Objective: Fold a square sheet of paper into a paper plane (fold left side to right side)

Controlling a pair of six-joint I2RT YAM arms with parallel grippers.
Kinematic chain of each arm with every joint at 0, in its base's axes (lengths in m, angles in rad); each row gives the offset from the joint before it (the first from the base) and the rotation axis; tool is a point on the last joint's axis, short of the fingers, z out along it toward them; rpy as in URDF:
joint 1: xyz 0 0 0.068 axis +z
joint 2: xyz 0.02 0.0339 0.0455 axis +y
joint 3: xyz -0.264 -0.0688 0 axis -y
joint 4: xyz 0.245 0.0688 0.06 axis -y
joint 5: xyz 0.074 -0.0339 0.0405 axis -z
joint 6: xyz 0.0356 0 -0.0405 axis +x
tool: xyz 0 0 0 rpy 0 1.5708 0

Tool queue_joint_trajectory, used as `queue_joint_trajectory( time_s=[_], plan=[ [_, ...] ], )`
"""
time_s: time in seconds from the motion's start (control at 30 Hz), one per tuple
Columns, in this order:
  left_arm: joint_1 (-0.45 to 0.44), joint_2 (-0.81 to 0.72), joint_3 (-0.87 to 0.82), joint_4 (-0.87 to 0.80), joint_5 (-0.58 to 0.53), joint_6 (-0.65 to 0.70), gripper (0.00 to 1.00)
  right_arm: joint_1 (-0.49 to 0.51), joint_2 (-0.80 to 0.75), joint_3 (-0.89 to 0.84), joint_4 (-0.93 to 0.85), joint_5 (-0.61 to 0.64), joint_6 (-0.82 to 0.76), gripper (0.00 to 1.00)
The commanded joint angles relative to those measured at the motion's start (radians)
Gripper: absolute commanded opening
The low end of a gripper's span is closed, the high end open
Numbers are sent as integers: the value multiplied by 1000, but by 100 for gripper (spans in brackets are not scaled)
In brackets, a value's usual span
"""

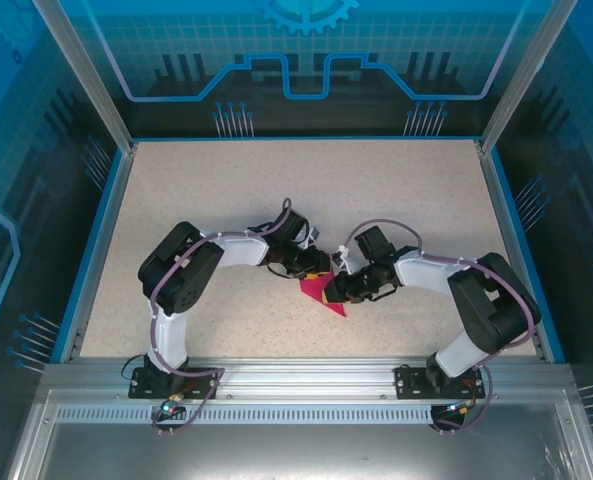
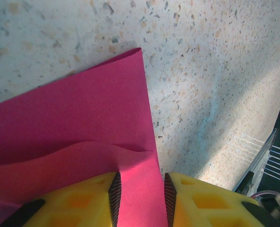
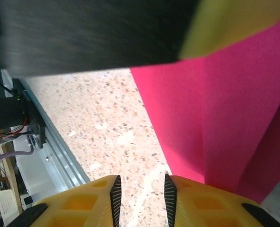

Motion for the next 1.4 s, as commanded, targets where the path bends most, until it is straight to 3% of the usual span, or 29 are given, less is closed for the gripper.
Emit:
queue_joint_trajectory(
  time_s=[0.0, 0.8, 1.37],
  plan=[
    [-1, 23, -23, -51, -33, 7, 33, 9, 33, 15, -34, 8, -4, 32],
    [11, 20, -35, -47, -36, 9, 33, 32, 71, -3, -135, 71, -20, 32],
    [35, 20, -52, -44, -41, 9, 33, 48, -11, -96, -204, 97, 4, 30]
  ],
)
